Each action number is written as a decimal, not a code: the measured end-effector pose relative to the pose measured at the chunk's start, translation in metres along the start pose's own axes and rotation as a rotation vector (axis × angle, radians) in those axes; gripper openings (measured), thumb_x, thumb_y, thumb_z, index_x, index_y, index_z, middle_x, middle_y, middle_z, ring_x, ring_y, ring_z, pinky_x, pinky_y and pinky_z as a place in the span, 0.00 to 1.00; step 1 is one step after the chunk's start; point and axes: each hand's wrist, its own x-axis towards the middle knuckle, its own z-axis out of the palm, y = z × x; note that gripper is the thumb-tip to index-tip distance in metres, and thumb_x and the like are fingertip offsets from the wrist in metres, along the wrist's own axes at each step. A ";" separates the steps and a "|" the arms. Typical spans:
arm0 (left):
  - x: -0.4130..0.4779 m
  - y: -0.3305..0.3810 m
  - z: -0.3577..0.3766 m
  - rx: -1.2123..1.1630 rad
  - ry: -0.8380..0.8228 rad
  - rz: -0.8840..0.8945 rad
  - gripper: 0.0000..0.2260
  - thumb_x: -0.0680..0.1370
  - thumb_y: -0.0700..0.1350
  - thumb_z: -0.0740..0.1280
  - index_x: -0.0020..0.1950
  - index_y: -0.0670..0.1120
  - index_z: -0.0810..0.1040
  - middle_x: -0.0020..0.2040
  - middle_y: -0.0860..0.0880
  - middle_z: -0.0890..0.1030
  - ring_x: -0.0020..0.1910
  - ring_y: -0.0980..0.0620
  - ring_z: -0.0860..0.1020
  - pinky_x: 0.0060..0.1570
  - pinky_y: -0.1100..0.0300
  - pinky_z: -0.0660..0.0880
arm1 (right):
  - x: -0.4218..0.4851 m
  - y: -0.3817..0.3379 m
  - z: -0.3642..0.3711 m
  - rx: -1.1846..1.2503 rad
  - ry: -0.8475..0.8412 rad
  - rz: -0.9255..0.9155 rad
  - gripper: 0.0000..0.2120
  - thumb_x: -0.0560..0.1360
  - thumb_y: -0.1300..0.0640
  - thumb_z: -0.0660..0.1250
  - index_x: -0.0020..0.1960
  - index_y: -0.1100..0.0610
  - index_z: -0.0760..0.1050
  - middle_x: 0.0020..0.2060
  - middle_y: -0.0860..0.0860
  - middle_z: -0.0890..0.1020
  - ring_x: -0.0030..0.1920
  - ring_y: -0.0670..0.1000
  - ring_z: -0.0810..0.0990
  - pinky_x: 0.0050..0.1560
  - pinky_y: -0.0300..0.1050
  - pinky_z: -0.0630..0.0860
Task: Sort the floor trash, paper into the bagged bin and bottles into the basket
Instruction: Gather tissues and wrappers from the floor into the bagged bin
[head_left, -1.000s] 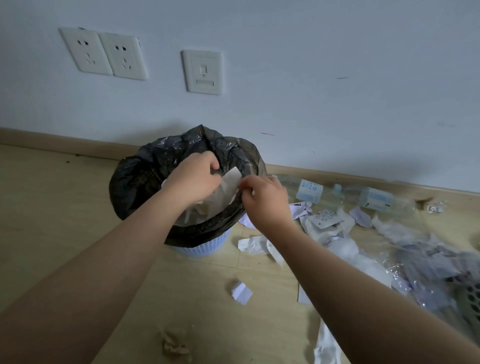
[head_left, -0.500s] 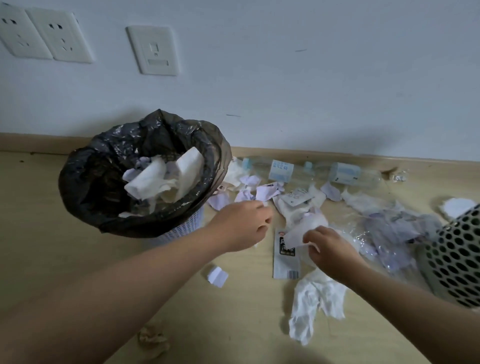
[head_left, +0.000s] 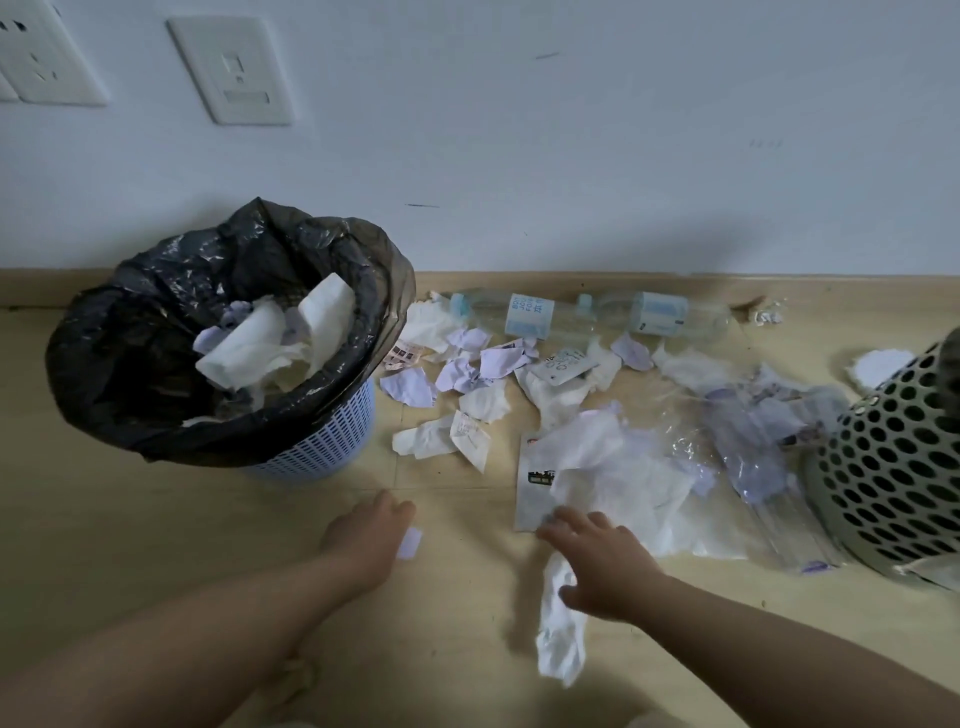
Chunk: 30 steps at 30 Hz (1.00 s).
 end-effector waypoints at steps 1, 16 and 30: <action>0.000 -0.001 -0.002 -0.010 -0.020 0.006 0.10 0.75 0.37 0.60 0.54 0.46 0.65 0.61 0.45 0.68 0.57 0.45 0.73 0.50 0.54 0.72 | 0.002 -0.006 0.001 0.007 -0.012 -0.030 0.29 0.73 0.51 0.65 0.72 0.46 0.59 0.73 0.47 0.58 0.68 0.54 0.63 0.64 0.50 0.66; 0.032 0.018 -0.044 -0.383 0.226 0.035 0.04 0.77 0.40 0.58 0.43 0.46 0.65 0.46 0.45 0.75 0.47 0.43 0.75 0.38 0.58 0.65 | 0.050 -0.020 -0.038 0.242 0.245 0.124 0.17 0.77 0.54 0.58 0.65 0.53 0.70 0.64 0.51 0.72 0.63 0.55 0.70 0.59 0.48 0.69; 0.067 0.039 -0.040 -0.449 0.408 0.018 0.09 0.76 0.39 0.58 0.54 0.46 0.74 0.54 0.48 0.77 0.52 0.48 0.72 0.41 0.59 0.65 | 0.061 0.000 -0.033 0.397 0.264 0.382 0.20 0.76 0.53 0.59 0.68 0.51 0.66 0.68 0.51 0.68 0.66 0.55 0.66 0.65 0.49 0.63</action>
